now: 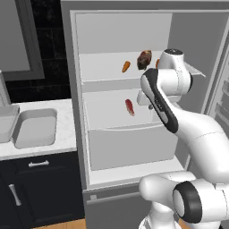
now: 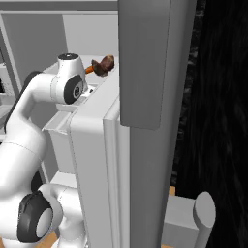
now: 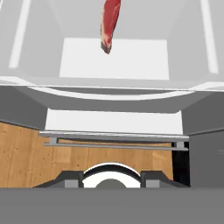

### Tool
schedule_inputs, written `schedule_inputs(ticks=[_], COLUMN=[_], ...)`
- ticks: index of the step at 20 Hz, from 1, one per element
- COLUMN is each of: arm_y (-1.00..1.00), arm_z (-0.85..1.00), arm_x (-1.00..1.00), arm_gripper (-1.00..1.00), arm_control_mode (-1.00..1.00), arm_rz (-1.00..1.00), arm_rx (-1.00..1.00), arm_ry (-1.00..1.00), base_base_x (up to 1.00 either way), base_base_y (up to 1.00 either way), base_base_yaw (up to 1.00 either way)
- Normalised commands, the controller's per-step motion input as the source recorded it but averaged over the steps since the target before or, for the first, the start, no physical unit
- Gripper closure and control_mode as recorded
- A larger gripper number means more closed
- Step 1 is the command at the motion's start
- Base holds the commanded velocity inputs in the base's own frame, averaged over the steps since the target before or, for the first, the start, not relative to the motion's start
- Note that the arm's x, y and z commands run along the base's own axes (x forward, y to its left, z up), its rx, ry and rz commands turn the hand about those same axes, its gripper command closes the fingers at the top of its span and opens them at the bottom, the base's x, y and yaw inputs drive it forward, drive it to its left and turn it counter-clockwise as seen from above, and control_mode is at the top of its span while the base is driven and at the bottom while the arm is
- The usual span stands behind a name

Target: Place one carrot and one steak in each tupperware on the nearby counter, to pack two identical lunches.

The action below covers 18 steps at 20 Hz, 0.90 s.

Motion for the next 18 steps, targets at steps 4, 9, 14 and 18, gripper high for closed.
schedule_inputs(ticks=[4,9,14,18], arm_y=[0.00,0.00,0.00,0.00], arm_z=[0.00,0.00,0.48,0.70], arm_x=[0.00,0.00,0.00,0.04], arm_gripper=[-1.00,-1.00,-1.00,-1.00], arm_control_mode=[-1.00,-1.00,-1.00,-1.00], arm_rz=[0.00,0.00,0.01,0.00], arm_rx=[-0.02,0.00,0.00,0.00], arm_ry=[0.00,-0.02,-0.44,-0.39], base_base_x=[0.00,0.00,0.00,0.00], base_base_y=[0.00,0.00,0.00,0.00], base_base_yaw=[0.00,0.00,0.00,0.00])
